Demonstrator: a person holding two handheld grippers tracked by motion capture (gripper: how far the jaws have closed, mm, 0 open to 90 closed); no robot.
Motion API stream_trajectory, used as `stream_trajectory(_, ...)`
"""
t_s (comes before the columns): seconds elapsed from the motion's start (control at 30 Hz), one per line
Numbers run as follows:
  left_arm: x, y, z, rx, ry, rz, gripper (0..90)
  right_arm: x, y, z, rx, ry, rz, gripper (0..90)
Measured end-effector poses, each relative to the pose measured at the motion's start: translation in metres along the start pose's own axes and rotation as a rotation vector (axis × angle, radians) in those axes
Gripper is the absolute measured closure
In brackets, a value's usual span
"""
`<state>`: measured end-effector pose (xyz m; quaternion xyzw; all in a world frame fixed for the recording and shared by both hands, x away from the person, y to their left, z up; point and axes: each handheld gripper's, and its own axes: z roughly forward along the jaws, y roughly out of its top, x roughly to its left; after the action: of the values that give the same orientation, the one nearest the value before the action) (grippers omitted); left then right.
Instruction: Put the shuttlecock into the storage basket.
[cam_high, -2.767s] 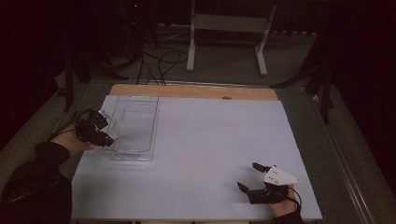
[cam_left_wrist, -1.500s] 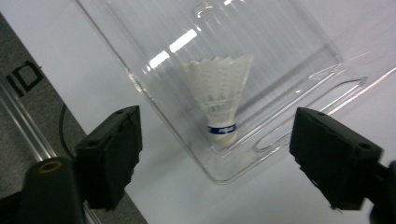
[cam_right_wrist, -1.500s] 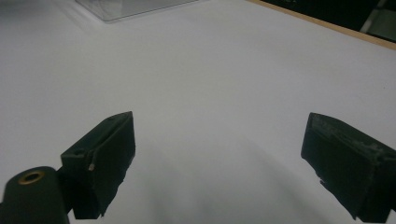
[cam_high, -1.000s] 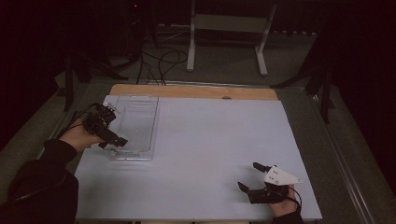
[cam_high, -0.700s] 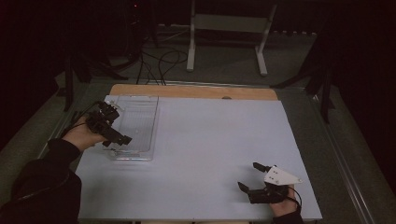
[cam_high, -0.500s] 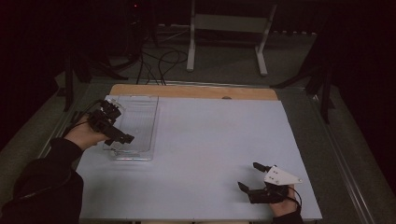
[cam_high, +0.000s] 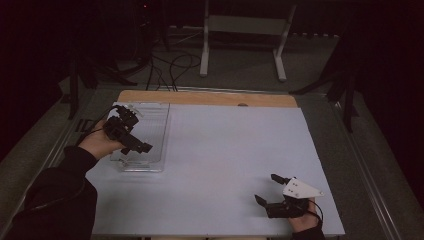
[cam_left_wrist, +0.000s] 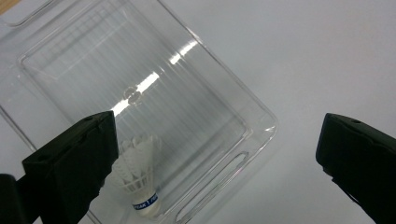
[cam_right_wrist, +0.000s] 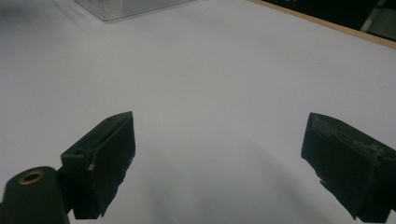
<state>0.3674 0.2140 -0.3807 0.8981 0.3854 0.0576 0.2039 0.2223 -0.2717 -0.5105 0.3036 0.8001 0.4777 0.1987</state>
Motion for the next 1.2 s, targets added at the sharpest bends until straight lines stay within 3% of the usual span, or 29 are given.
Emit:
stream_trajectory(0.4, -0.008, 0.011, 0.000, -0.043, -0.030, -0.006, 0.0, 0.000, 0.000, 0.000, 0.000, -0.001, 0.000, 10.0)
stream_trajectory(0.57, -0.014, 0.016, 0.001, -0.058, -0.033, 0.014, 0.0, 0.000, 0.000, 0.000, -0.001, 0.001, 0.002, 10.1)
stream_trajectory(0.77, -0.020, 0.022, 0.002, -0.083, -0.071, 0.008, 0.0, 0.000, 0.000, 0.000, -0.002, 0.001, 0.002, 10.0)
stream_trajectory(1.03, -0.029, 0.028, 0.005, -0.097, -0.076, 0.042, 0.0, 0.000, 0.000, 0.000, -0.002, 0.001, 0.001, 10.1)
stream_trajectory(1.2, -0.038, 0.032, 0.007, -0.130, -0.112, 0.096, 0.1, 0.000, 0.000, 0.000, -0.001, 0.002, 0.001, 10.0)
